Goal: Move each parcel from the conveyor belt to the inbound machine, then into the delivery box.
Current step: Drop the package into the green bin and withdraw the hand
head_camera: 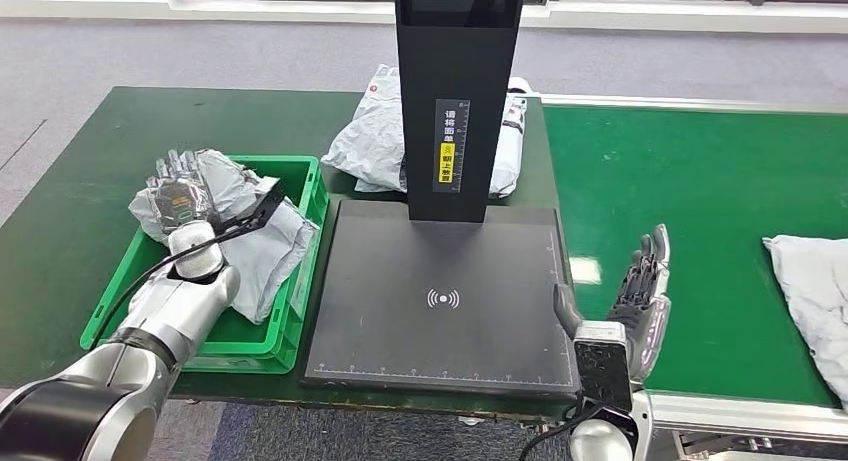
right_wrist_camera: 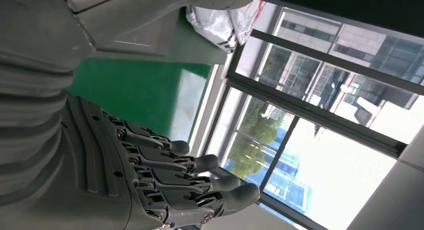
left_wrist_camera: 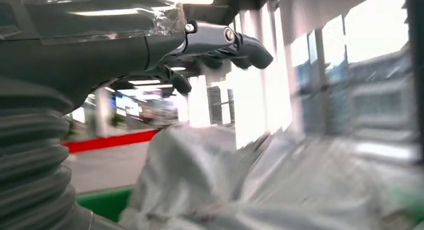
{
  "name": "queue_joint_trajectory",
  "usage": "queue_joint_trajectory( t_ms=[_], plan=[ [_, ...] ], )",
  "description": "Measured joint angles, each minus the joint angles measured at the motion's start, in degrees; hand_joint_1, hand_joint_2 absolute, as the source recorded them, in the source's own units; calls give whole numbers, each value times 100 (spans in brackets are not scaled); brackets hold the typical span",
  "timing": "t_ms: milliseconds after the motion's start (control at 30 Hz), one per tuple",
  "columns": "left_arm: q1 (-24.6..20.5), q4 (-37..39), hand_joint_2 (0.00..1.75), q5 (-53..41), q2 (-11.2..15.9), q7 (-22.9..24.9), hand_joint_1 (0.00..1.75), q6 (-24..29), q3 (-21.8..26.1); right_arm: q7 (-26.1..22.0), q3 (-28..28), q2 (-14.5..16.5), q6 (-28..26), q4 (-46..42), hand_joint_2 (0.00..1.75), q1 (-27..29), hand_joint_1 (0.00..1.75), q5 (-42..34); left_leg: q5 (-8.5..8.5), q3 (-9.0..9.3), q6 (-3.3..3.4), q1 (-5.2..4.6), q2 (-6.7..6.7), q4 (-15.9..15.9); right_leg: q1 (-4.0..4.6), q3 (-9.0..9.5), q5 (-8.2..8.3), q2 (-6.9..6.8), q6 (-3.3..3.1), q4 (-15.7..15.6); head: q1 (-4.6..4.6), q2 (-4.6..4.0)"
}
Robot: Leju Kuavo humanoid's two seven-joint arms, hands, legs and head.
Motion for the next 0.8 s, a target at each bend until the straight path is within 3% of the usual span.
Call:
queue_joint_trajectory(
  t_ms=[67,133,233,367,500,533,667,800],
  plan=[
    [90,-243,175,376,-82,-928,0,633,324,-16,0,-13,-8,0,175,49,0,-55,0,-2,0,0,-1,0,0,0,0,-2,0,0,-1,-1],
    [190,-561,175,843,-209,-1740,0,903,683,-50,0,-27,-17,1,175,69,0,-102,0,-3,0,0,-2,0,-1,1,0,-2,0,0,0,0],
    [380,-1177,175,1717,-473,-3014,0,974,1226,-104,0,-48,-64,20,175,70,0,-189,-1,-4,1,-2,-1,1,-3,1,0,0,0,0,2,0],
    [582,-2029,175,3757,-872,-4873,0,940,1939,-254,1,-85,-133,129,175,46,0,-391,-3,-5,1,-2,-2,1,-2,0,0,0,1,0,1,1],
    [751,-2528,175,5469,-1047,-5449,0,654,2097,-395,2,-135,-197,307,0,18,0,-503,-4,-5,-1,2,-2,-1,2,-1,-1,-2,-1,0,-1,1],
    [788,-2596,175,5701,-1068,-5508,0,561,2099,-408,2,-146,-200,344,0,5,0,-518,-3,-5,-2,4,-2,-1,4,0,-1,-4,-1,0,-1,0],
    [906,-2777,175,6366,-1168,-5702,0,27,2059,-405,2,-182,-185,534,175,-124,0,-546,-2,-5,-2,7,-3,0,7,3,-1,-7,0,0,1,1],
    [1082,-2847,175,6865,-1343,-5757,0,-929,1768,-285,2,-216,-81,812,175,-357,0,-475,-1,-6,0,0,-7,3,-1,5,2,-8,3,-1,1,0]
  ],
)
